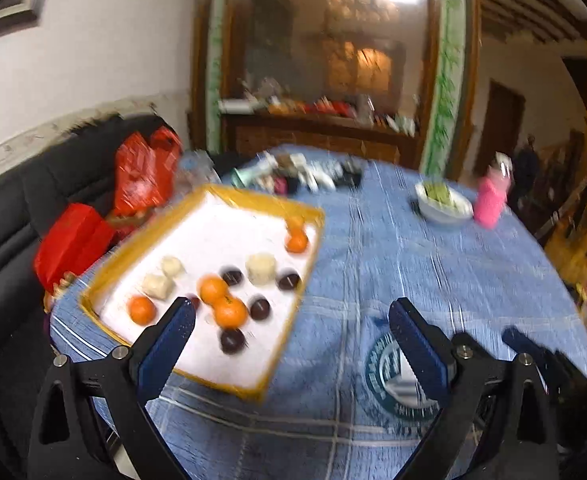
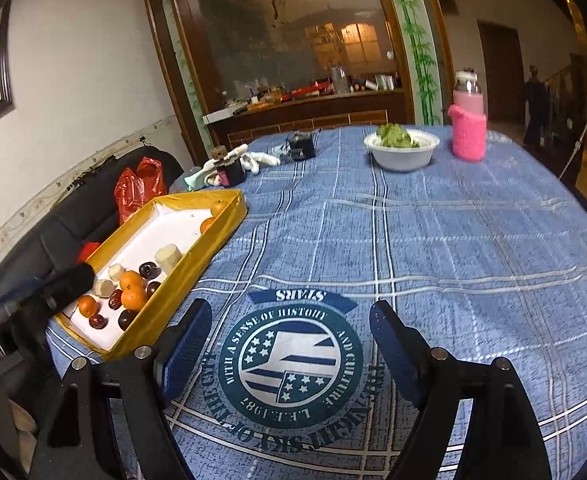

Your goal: Organize fruits

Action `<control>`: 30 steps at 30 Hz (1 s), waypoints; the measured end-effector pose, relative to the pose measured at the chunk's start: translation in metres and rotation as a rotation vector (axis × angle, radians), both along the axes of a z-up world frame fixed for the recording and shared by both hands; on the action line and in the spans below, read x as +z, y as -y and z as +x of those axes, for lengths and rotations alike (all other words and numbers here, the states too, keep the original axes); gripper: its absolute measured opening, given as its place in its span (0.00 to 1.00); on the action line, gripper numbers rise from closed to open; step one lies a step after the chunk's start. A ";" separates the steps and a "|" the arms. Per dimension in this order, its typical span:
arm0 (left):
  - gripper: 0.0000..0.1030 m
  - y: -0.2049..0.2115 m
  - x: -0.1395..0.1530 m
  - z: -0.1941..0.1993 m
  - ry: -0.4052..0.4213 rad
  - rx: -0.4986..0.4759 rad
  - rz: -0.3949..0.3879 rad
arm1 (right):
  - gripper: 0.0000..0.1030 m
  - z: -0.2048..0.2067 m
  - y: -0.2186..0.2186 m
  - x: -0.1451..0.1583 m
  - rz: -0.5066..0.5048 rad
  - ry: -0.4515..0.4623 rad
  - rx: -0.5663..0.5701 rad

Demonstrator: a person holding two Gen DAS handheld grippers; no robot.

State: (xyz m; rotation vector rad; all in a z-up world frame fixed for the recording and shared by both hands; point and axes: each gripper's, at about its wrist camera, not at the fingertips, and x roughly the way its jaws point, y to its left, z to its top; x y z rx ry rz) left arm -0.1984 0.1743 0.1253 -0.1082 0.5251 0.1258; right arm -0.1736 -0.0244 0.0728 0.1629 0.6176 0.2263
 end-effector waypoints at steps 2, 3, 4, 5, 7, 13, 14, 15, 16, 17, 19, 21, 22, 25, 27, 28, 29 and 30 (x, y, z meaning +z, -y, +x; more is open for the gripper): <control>0.95 -0.007 0.014 -0.016 0.110 0.051 0.010 | 0.83 -0.006 -0.004 0.006 -0.029 0.045 -0.008; 0.98 -0.010 0.021 -0.024 0.165 0.071 0.015 | 0.83 -0.010 -0.007 0.009 -0.043 0.072 -0.011; 1.00 -0.013 0.027 -0.034 0.224 0.094 0.021 | 0.83 -0.016 -0.009 0.014 -0.061 0.110 -0.018; 1.00 -0.015 0.033 -0.045 0.290 0.132 0.032 | 0.85 -0.020 -0.012 0.017 -0.078 0.145 -0.026; 1.00 -0.019 0.037 -0.058 0.362 0.198 0.050 | 0.97 -0.033 -0.019 0.026 -0.128 0.231 -0.051; 1.00 -0.024 0.028 -0.046 0.266 0.261 0.105 | 1.00 -0.047 -0.047 0.034 -0.237 0.325 -0.017; 1.00 -0.025 0.024 -0.041 0.235 0.243 0.092 | 1.00 -0.046 -0.052 0.033 -0.244 0.318 -0.003; 1.00 -0.028 0.021 -0.036 0.202 0.219 0.069 | 1.00 -0.047 -0.056 0.031 -0.250 0.310 0.012; 1.00 -0.030 0.017 -0.030 0.163 0.194 0.042 | 1.00 -0.045 -0.060 0.029 -0.254 0.296 0.027; 1.00 -0.032 0.013 -0.026 0.133 0.181 0.023 | 1.00 -0.043 -0.064 0.026 -0.259 0.280 0.043; 1.00 -0.036 0.006 -0.019 0.083 0.169 -0.001 | 1.00 -0.042 -0.069 0.022 -0.275 0.261 0.063; 1.00 -0.039 0.002 -0.017 0.065 0.159 -0.014 | 1.00 -0.041 -0.074 0.019 -0.288 0.250 0.079; 1.00 -0.039 0.000 -0.016 0.057 0.153 -0.024 | 1.00 -0.041 -0.077 0.017 -0.294 0.244 0.087; 1.00 -0.043 -0.004 -0.012 0.034 0.140 -0.049 | 1.00 -0.038 -0.084 0.012 -0.303 0.221 0.111; 1.00 -0.045 -0.008 -0.009 0.016 0.132 -0.061 | 1.00 -0.036 -0.088 0.008 -0.309 0.208 0.125; 1.00 -0.046 -0.009 -0.007 0.008 0.129 -0.065 | 1.00 -0.036 -0.090 0.007 -0.312 0.204 0.128; 1.00 -0.047 -0.012 -0.004 -0.003 0.126 -0.070 | 1.00 -0.036 -0.092 0.006 -0.315 0.201 0.132; 1.00 -0.048 -0.013 -0.002 -0.009 0.123 -0.073 | 1.00 -0.035 -0.093 0.005 -0.317 0.197 0.135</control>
